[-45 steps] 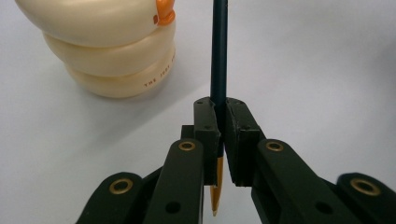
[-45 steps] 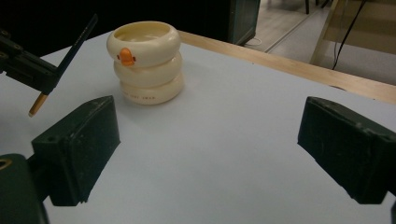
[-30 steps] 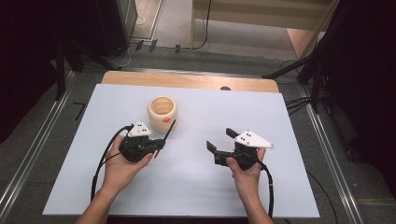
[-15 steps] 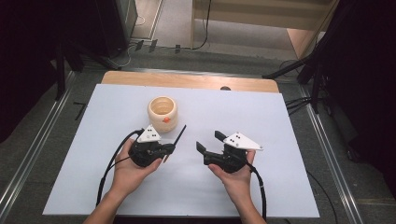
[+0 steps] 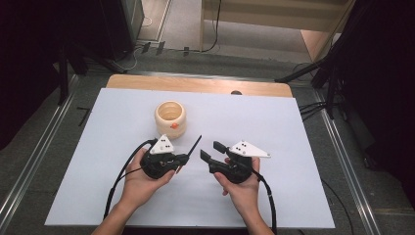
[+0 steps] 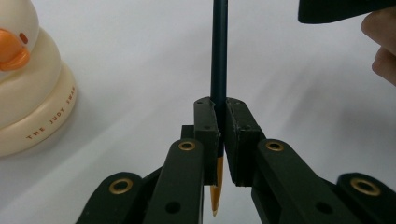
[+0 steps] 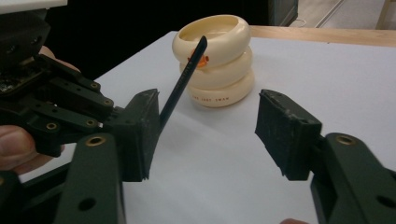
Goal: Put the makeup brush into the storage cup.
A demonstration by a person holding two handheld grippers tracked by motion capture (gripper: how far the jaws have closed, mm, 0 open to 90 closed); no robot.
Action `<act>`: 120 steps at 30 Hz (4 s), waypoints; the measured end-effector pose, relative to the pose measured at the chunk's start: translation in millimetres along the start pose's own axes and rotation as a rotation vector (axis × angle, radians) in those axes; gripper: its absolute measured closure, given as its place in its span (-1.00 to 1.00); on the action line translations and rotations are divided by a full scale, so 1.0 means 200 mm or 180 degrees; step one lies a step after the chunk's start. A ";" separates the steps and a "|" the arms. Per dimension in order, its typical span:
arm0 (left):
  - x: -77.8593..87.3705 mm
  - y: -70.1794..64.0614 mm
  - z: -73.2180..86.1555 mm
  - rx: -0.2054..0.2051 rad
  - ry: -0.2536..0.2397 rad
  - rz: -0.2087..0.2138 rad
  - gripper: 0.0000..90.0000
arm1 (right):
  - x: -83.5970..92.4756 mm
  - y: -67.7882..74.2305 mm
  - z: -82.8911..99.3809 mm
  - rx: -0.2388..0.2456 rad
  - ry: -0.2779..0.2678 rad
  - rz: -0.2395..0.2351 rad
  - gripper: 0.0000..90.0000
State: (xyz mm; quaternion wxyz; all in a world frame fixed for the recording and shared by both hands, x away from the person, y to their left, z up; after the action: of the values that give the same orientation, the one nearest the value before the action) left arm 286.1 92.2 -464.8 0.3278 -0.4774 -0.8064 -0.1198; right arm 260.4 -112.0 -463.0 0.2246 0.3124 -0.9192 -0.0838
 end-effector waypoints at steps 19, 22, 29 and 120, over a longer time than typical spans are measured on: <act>-0.04 -0.08 -0.01 -0.0145 0.0001 0.0097 0.90 | -0.03 0.00 0.02 -0.0056 -0.0018 0.0074 0.11; -0.05 -0.09 -0.01 -0.0163 -0.0003 0.0104 0.90 | -0.03 0.01 0.03 -0.0034 -0.0029 0.0100 0.13; -0.06 -0.10 -0.01 -0.0194 0.0002 0.0126 0.90 | -0.04 0.00 0.03 -0.0080 -0.0031 0.0070 0.20; -0.10 -0.13 0.00 -0.0495 -0.0802 0.0208 0.47 | 0.10 -0.20 0.06 -0.2568 -0.0763 -0.0681 0.92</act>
State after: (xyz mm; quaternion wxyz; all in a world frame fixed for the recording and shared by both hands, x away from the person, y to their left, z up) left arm 270.3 65.0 -474.4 0.1898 -0.5386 -0.8134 -0.1104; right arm 262.9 -155.8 -478.9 0.2105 0.2811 -0.7948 -0.4949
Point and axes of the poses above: each handheld gripper's, and its own axes: x roughly backward along the jaws, z roughly out of its underside, y roughly to its left, the point moved 3 cm from there along -x, roughly forward along the jaws, and after that the axes turned 2 degrees about z, right-handed, at the moved point
